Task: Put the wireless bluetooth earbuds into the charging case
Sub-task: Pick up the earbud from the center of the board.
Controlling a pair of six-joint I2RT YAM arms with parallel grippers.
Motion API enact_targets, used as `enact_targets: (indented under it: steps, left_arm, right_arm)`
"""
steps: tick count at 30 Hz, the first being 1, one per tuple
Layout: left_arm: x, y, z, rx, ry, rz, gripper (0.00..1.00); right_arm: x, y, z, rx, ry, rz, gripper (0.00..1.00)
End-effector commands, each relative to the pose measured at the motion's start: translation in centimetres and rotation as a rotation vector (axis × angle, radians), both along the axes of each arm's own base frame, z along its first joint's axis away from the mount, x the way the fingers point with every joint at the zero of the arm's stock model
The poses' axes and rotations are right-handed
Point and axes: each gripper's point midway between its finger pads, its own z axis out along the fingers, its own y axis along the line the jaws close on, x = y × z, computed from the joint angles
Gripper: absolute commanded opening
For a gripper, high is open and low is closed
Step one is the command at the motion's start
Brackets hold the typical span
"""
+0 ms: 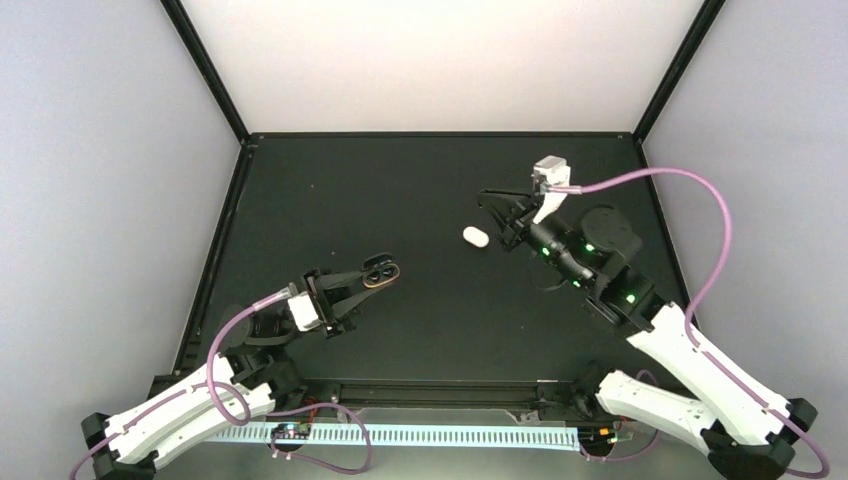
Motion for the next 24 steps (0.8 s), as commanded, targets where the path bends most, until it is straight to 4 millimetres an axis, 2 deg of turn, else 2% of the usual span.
enact_targets:
  steps: [1,6,11,14,17,24]
  left_arm:
    - [-0.8,1.6,4.4,-0.133,-0.101,0.023,0.02]
    - [-1.3,1.1,6.2,-0.154,-0.165,-0.004,0.02]
    - [-1.3,0.3,6.7,-0.17,-0.171,-0.044,0.02]
    - [-1.0,-0.1,6.5,-0.175,-0.132,-0.074,0.02]
    - [-0.8,-0.5,6.1,-0.196,-0.096,-0.108,0.02]
    - [-0.4,-1.2,5.8,-0.217,-0.051,-0.161,0.02]
  right_arm:
    - [-4.4,0.0,7.7,0.093,-0.257,0.107,0.01]
    - [-9.4,1.1,11.2,0.154,-0.408,0.289,0.01]
    - [-13.5,2.8,11.7,0.182,-0.491,0.486,0.01]
    - [-14.7,3.5,11.1,0.193,-0.503,0.547,0.01]
    - [-14.8,4.0,10.1,0.204,-0.498,0.567,0.01]
    - [-15.9,5.0,9.9,0.232,-0.5,0.615,0.01]
